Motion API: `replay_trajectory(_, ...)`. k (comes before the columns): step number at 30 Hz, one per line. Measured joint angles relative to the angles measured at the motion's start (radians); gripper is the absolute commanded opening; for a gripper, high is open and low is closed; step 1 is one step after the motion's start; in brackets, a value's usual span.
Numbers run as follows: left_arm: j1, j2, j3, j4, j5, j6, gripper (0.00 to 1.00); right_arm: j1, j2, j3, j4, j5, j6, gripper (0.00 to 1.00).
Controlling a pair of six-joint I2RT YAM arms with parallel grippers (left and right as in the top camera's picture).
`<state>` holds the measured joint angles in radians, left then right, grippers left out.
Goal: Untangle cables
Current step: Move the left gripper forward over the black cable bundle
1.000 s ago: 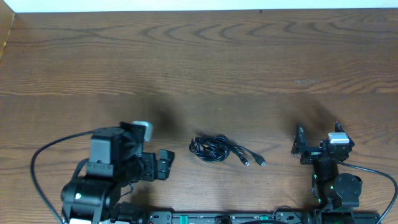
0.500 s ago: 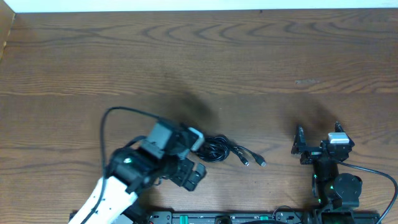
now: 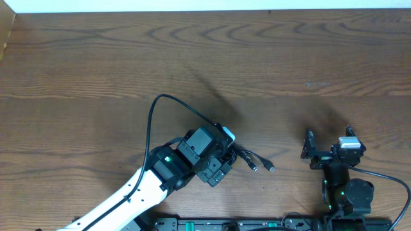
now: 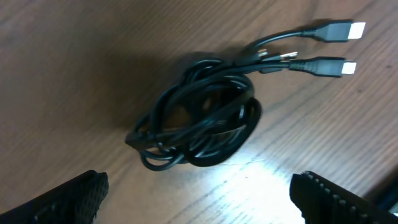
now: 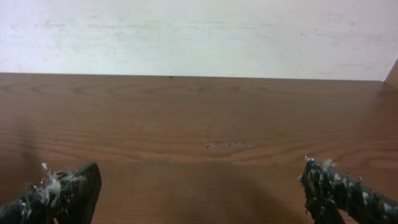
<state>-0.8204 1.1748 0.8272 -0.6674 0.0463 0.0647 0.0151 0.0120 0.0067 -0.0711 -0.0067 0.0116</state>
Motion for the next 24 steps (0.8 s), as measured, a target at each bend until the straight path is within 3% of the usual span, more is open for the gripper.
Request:
replay_trajectory(8,0.000,0.001,0.000,0.000,-0.019,0.156,0.98,0.000,0.000,0.000,0.000,0.000,0.000,0.99)
replay_trajectory(17,-0.001,0.024,0.000,0.036,0.056,0.560,0.98,0.000,0.000,0.000,0.000,0.000,0.000,0.99)
replay_trajectory(24,-0.001,0.097,0.000,0.086,0.072,0.653,0.98,0.000,0.000,0.000,0.000,0.000,0.000,0.99)
